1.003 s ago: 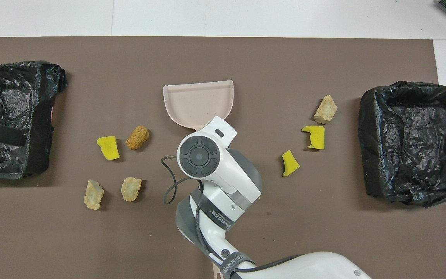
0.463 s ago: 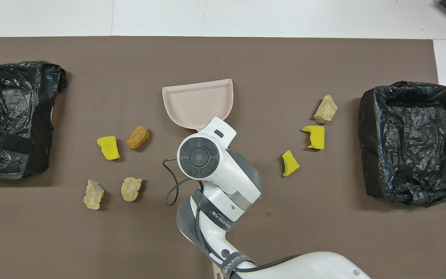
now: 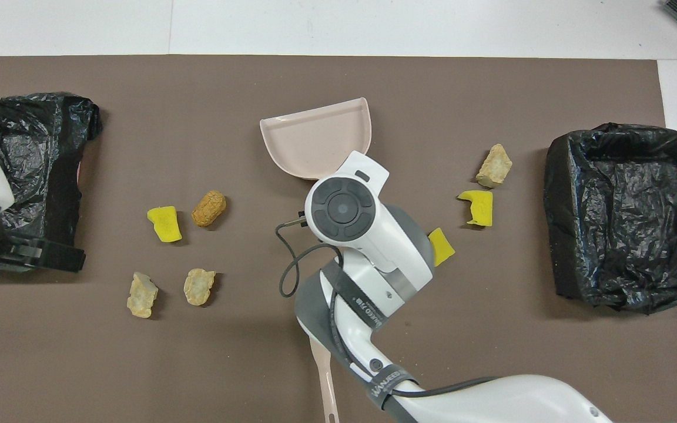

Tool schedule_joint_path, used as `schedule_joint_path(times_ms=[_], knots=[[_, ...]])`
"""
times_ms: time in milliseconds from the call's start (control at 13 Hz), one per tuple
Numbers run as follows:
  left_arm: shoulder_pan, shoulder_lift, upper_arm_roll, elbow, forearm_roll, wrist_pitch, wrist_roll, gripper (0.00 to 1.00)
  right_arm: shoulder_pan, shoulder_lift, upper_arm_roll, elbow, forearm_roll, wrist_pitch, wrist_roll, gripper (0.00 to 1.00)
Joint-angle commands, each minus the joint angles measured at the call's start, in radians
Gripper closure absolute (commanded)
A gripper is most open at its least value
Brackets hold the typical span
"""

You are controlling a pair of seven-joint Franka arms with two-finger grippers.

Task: Sweep and dump trash in bin
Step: 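Grasp the dustpan handle with the right gripper and drag it closer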

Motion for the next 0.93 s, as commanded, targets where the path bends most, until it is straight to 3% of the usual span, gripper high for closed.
schedule_joint_path(times_ms=[0,154,540,849], knots=[[-0.108,-0.063,0.005,-0.120,0.004,0.029,-0.185,0.00,-0.072,-0.079,0.013,-0.021,0.007,-0.110,-0.266,1.00],[-0.225,-0.086,0.005,-0.209,-0.017,0.081,-0.317,0.00,-0.142,-0.116,0.010,-0.022,0.108,-0.204,-0.579,1.00],[-0.444,-0.159,0.003,-0.448,-0.083,0.311,-0.517,0.00,-0.227,-0.134,0.005,-0.021,0.083,-0.290,-1.077,1.00],[-0.624,-0.154,0.003,-0.583,-0.113,0.510,-0.696,0.00,-0.170,-0.157,0.008,-0.024,-0.042,-0.374,-1.102,1.00]])
